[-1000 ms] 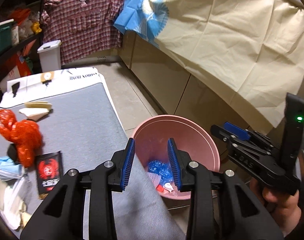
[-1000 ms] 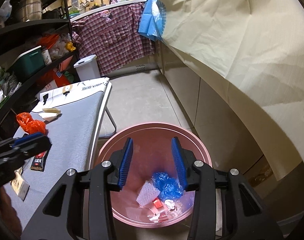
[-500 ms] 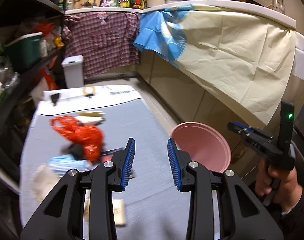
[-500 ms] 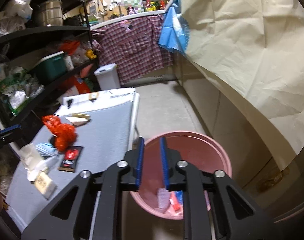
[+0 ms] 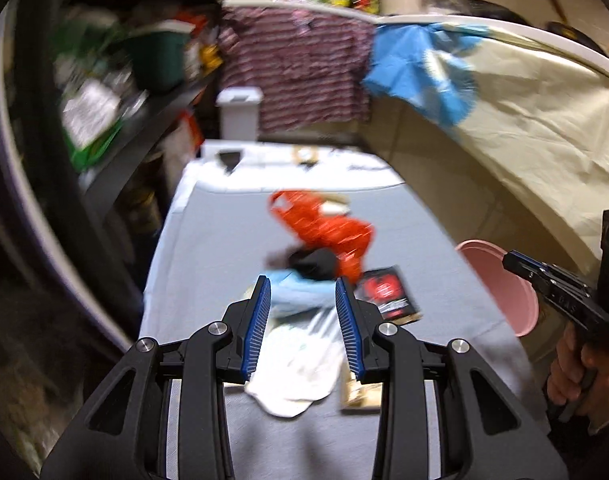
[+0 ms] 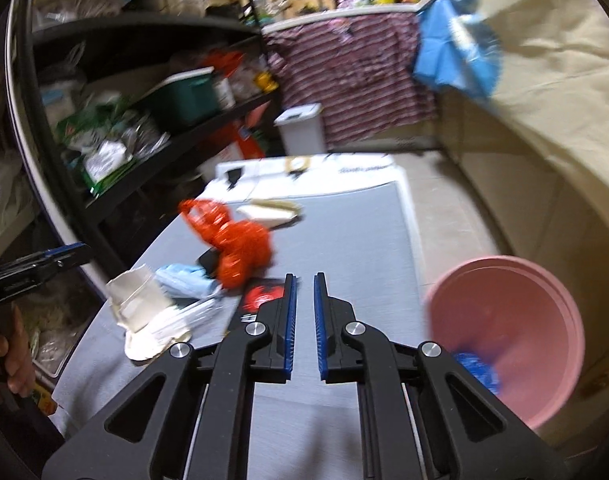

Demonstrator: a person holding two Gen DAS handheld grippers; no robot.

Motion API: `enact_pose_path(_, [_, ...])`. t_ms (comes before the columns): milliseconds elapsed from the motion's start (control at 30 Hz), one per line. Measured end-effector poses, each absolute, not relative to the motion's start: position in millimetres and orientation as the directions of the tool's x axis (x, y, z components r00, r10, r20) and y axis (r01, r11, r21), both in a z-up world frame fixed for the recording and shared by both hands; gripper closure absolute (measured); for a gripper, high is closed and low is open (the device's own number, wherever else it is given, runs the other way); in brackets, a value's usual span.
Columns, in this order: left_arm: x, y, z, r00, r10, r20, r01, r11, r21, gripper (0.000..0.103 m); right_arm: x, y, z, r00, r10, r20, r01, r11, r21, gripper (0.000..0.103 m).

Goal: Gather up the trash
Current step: 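Grasp the black snack packet with the right tool while the left tool grasps a paper strip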

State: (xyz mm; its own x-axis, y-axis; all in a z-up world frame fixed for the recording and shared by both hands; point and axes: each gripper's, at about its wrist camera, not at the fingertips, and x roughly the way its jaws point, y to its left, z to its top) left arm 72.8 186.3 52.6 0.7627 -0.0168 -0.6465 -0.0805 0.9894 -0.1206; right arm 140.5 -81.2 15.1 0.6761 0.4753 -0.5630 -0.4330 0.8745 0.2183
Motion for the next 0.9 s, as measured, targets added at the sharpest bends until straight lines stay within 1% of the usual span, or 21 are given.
enact_pose_path(100, [75, 205, 37, 0.739, -0.001, -0.674, -0.14, 0.978, -0.154, 0.07, 154, -55, -5, 0.643, 0.474, -0.601, -0.437, 0.872, 0.221, 0.094])
enact_pose_path(300, [82, 219, 16, 0.693, 0.023, -0.721, -0.207, 0.964, -0.168, 0.07, 175, -26, -41, 0.582, 0.456, -0.673, -0.44, 0.873, 0.21, 0.09])
enact_pose_path(400, [86, 220, 10, 0.678, 0.051, -0.733, -0.225, 0.964, -0.141, 0.069, 182, -23, -51, 0.563, 0.453, -0.691, -0.439, 0.873, 0.215, 0.09])
enact_pose_path(567, [93, 224, 2, 0.656, 0.054, -0.753, -0.245, 0.959, -0.144, 0.069, 190, -16, -63, 0.526, 0.452, -0.721, -0.441, 0.869, 0.223, 0.09])
enact_pose_path(900, [102, 226, -12, 0.623, 0.028, -0.782, -0.24, 0.958, -0.158, 0.07, 194, -10, -73, 0.517, 0.42, -0.746, -0.432, 0.88, 0.196, 0.09])
